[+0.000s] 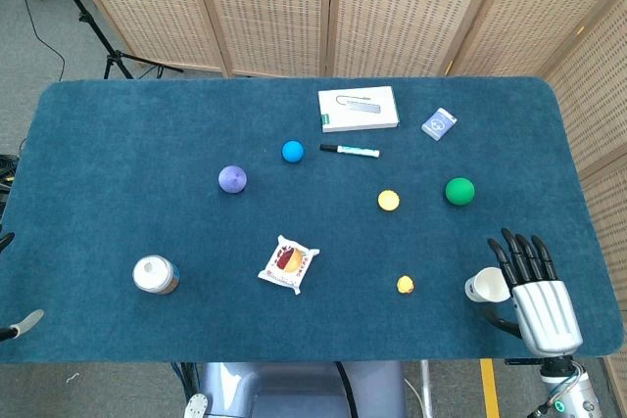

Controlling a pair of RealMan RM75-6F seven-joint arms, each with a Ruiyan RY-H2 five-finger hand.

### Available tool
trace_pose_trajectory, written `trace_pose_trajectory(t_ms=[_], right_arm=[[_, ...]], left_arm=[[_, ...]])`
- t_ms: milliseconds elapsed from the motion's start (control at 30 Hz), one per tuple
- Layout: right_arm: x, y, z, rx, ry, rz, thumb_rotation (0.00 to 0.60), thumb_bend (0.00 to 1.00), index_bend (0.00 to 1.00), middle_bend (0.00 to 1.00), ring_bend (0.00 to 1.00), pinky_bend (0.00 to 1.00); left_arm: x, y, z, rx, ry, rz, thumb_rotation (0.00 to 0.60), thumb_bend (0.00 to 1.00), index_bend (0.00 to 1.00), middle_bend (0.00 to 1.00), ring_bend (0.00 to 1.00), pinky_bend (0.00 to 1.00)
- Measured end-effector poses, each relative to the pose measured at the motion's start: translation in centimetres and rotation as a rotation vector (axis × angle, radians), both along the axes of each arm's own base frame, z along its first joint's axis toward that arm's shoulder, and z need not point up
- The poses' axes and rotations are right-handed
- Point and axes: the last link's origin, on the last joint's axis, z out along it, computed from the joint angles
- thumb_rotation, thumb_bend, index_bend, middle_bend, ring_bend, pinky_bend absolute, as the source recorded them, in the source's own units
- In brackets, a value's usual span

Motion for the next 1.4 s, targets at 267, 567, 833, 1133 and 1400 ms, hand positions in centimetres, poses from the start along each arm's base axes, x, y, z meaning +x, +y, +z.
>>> trace_pose_trajectory(t_ms=[267,567,833,1133,1400], right_arm=[[-0.3,-0.7,0.0,-0.001,-0.034,-0.004,0.600,0.00,0.01,0.00,0.00,0.00],[1.3,-3.2,-2.6,0.164,-0.060,0.043,0.600,0.03,0.20,0.00,0.00,0.00],[4.2,-6.9,-7.5,0.336,0.001,0.085,0.600,0.26,0.37,0.00,0.00,0.00],[4.2,-8.6,-11.1,0.398,0.036,0.022,0.600,0.26,0.43,0.00,0.00,0.00],[3.7,-8.6,-12.1,0.419,0.040,0.004,0.600,0.26,0.43,0.00,0.00,0.00]], left_arm=[[-0.4,-0.4,0.0,0.002,0.004,-0.003,0.600,0.00,0.00,0.00,0.00,0.00],[-0.5,-0.3,-0.1,-0.003,0.007,-0.002,0.600,0.00,0.00,0.00,0.00,0.00],[-0.7,0.2,-0.1,-0.003,0.012,0.012,0.600,0.00,0.00,0.00,0.00,0.00],[-0.8,0.4,0.0,-0.002,0.013,0.019,0.600,0.00,0.00,0.00,0.00,0.00],[-0.7,0.4,-0.2,-0.009,0.018,0.017,0.600,0.00,0.00,0.00,0.00,0.00]])
